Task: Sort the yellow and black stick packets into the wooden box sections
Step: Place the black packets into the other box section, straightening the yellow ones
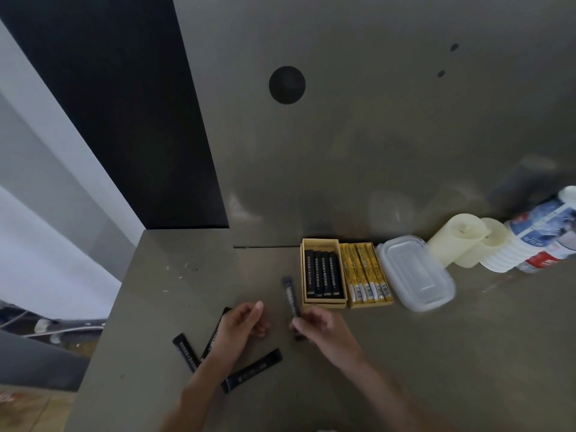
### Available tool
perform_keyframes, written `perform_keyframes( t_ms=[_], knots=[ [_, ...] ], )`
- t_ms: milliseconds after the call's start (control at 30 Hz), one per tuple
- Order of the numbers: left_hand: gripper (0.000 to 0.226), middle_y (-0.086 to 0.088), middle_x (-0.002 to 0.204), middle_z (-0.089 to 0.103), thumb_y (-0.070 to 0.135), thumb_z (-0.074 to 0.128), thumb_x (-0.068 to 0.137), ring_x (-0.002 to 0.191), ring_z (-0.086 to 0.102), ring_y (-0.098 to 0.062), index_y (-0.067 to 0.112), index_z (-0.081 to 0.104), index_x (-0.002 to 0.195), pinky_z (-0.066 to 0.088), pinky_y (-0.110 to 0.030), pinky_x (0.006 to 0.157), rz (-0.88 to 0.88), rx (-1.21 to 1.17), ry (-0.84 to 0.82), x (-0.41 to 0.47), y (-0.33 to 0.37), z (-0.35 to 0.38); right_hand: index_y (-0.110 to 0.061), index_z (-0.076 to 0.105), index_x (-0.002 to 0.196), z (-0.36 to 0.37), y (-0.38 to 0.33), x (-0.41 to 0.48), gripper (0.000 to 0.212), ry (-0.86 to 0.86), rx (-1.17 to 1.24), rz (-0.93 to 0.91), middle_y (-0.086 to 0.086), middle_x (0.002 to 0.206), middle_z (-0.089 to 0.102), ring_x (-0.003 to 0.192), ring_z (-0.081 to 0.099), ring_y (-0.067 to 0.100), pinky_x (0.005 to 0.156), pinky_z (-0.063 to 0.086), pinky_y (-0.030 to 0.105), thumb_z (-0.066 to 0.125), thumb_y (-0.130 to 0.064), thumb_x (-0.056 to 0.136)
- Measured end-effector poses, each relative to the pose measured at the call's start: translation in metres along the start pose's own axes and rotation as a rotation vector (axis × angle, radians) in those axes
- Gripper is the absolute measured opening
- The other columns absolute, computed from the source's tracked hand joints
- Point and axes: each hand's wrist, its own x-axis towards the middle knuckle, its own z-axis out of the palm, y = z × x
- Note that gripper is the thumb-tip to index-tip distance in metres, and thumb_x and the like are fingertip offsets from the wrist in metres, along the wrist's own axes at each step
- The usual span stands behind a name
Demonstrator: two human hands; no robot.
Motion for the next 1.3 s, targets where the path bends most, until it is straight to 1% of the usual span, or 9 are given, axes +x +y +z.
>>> perform_keyframes(
  t_ms=[133, 233, 300, 467, 567, 700, 933, 1167, 1300],
  knots=[
    [0.033, -0.01, 0.07, 0.072, 0.026, 0.058, 0.097, 0.062, 0.065, -0.017, -0.004, 0.067, 0.088, 0.059, -0.028, 0.061, -0.007, 0.003, -0.01, 0.001, -0.001, 0.002, -0.009, 0.069, 0.104, -0.028, -0.016, 0.011, 0.021, 0.194, 0.254, 0.035, 0.005, 0.097, 0.077, 0.092, 0.073, 0.022, 0.08, 0.058, 0.027, 0.076, -0.018, 0.086],
    [0.026, -0.007, 0.068, 0.072, 0.021, 0.058, 0.099, 0.062, 0.065, -0.015, -0.002, 0.069, 0.093, 0.058, -0.025, 0.058, 0.0, 0.022, -0.028, -0.001, 0.0, 0.006, -0.009, 0.067, 0.108, -0.052, -0.021, 0.027, 0.025, 0.338, 0.047, -0.007, 0.003, 0.091, 0.078, 0.081, 0.076, 0.016, 0.068, 0.061, 0.024, 0.076, -0.02, 0.088],
    [0.025, -0.007, 0.069, 0.072, 0.023, 0.059, 0.098, 0.064, 0.066, -0.015, 0.001, 0.07, 0.093, 0.058, -0.027, 0.059, 0.005, 0.037, -0.036, -0.002, 0.0, 0.006, -0.015, 0.062, 0.11, -0.063, -0.02, 0.039, 0.028, 0.387, -0.172, -0.031, -0.001, 0.09, 0.076, 0.074, 0.075, 0.01, 0.069, 0.063, 0.028, 0.075, -0.027, 0.088],
    [0.023, -0.007, 0.069, 0.072, 0.02, 0.058, 0.098, 0.062, 0.067, -0.015, 0.0, 0.07, 0.093, 0.058, -0.026, 0.058, 0.009, 0.045, -0.029, -0.003, 0.001, 0.005, -0.023, 0.059, 0.1, -0.065, -0.017, 0.057, 0.016, 0.333, -0.588, -0.063, -0.009, 0.089, 0.071, 0.08, 0.07, 0.003, 0.069, 0.059, 0.022, 0.07, -0.032, 0.092],
    [0.023, -0.007, 0.068, 0.072, 0.019, 0.058, 0.098, 0.062, 0.067, -0.014, 0.0, 0.07, 0.093, 0.058, -0.025, 0.057, 0.014, 0.046, -0.021, -0.004, 0.001, 0.005, -0.027, 0.059, 0.089, -0.058, -0.019, 0.058, 0.012, 0.332, -0.716, -0.088, -0.011, 0.08, 0.069, 0.072, 0.065, -0.002, 0.059, 0.048, 0.013, 0.068, -0.034, 0.093],
    [0.023, -0.007, 0.066, 0.071, 0.017, 0.058, 0.099, 0.06, 0.065, -0.014, -0.002, 0.07, 0.093, 0.058, -0.024, 0.056, 0.011, 0.036, -0.011, -0.004, 0.001, 0.007, -0.027, 0.06, 0.088, -0.055, -0.018, 0.057, 0.012, 0.385, -0.746, -0.101, -0.014, 0.073, 0.064, 0.065, 0.061, -0.003, 0.053, 0.041, 0.011, 0.067, -0.034, 0.094],
    [0.026, -0.007, 0.067, 0.071, 0.018, 0.057, 0.099, 0.059, 0.065, -0.017, -0.004, 0.069, 0.093, 0.057, -0.024, 0.055, 0.011, 0.039, -0.018, -0.004, 0.002, 0.007, -0.024, 0.062, 0.091, -0.054, -0.017, 0.057, 0.016, 0.365, -0.89, -0.134, -0.01, 0.079, 0.07, 0.07, 0.065, 0.002, 0.058, 0.052, 0.017, 0.065, -0.039, 0.095],
    [0.029, -0.009, 0.07, 0.072, 0.023, 0.053, 0.101, 0.064, 0.066, -0.021, 0.0, 0.07, 0.094, 0.059, -0.027, 0.058, 0.003, 0.027, -0.008, -0.003, 0.005, 0.005, -0.026, 0.059, 0.092, -0.055, -0.016, 0.055, 0.009, 0.396, -0.82, -0.223, -0.013, 0.074, 0.067, 0.065, 0.064, -0.002, 0.057, 0.057, 0.021, 0.063, -0.034, 0.096],
    [0.026, -0.009, 0.066, 0.069, 0.02, 0.05, 0.103, 0.057, 0.063, -0.02, 0.006, 0.067, 0.091, 0.057, -0.029, 0.051, 0.014, -0.113, 0.166, -0.004, 0.008, -0.02, -0.029, 0.059, 0.093, -0.055, -0.004, 0.046, 0.005, 0.364, -0.73, -0.271, -0.015, 0.081, 0.068, 0.073, 0.066, -0.005, 0.063, 0.057, 0.017, 0.063, -0.028, 0.096]
  ],
)
